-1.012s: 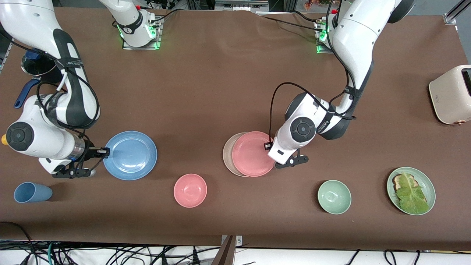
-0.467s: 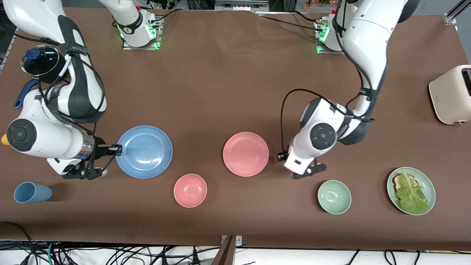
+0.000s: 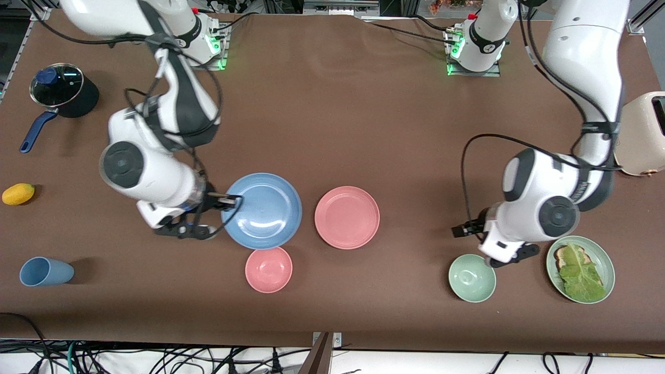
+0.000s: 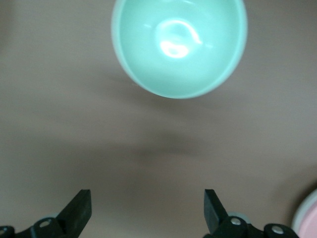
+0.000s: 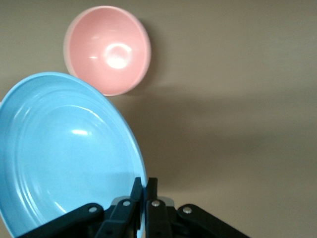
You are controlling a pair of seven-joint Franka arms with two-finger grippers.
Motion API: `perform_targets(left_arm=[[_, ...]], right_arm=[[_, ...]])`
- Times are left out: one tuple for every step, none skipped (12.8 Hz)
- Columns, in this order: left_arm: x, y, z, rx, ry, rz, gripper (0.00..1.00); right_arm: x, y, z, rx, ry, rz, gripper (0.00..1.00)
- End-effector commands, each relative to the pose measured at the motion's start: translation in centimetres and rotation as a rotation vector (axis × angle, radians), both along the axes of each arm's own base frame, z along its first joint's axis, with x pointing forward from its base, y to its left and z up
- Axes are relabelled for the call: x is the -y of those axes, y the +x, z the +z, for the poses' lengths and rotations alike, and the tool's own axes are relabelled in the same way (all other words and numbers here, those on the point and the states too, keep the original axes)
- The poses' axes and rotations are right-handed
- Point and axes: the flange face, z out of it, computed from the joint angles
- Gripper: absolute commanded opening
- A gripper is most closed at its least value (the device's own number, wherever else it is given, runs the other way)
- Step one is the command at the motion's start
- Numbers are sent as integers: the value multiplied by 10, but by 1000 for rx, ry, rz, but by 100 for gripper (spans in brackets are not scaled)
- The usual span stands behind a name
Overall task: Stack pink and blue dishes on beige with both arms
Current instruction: 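Carry the blue plate onto the pink plate while the left gripper withdraws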
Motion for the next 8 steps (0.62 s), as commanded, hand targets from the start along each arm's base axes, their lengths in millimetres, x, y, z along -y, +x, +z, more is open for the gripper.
perform_targets(left_arm=[[-47, -1, 12, -16, -4, -52, 100], [-63, -1, 11, -22, -8, -57, 100], [-82, -3, 11, -39, -13, -62, 100], [-96, -4, 22, -35, -21, -86, 100], [-110, -7, 26, -43, -28, -103, 100], [-115, -12, 41, -35, -31, -125, 100], [-121, -19, 50, -55, -29, -130, 100], [-133, -24, 59, -79, -28, -123, 100]], right_arm=[[-59, -7, -16, 54, 40, -74, 0], [-84, -14, -24, 74, 56, -84, 0], [-106, -21, -35, 87, 70, -99, 0], [-123, -25, -47, 105, 85, -119, 0], [-138, -32, -57, 110, 92, -138, 0], [-150, -39, -66, 99, 92, -163, 0], [-160, -46, -74, 90, 89, -183, 0], [-168, -49, -80, 101, 100, -195, 0]])
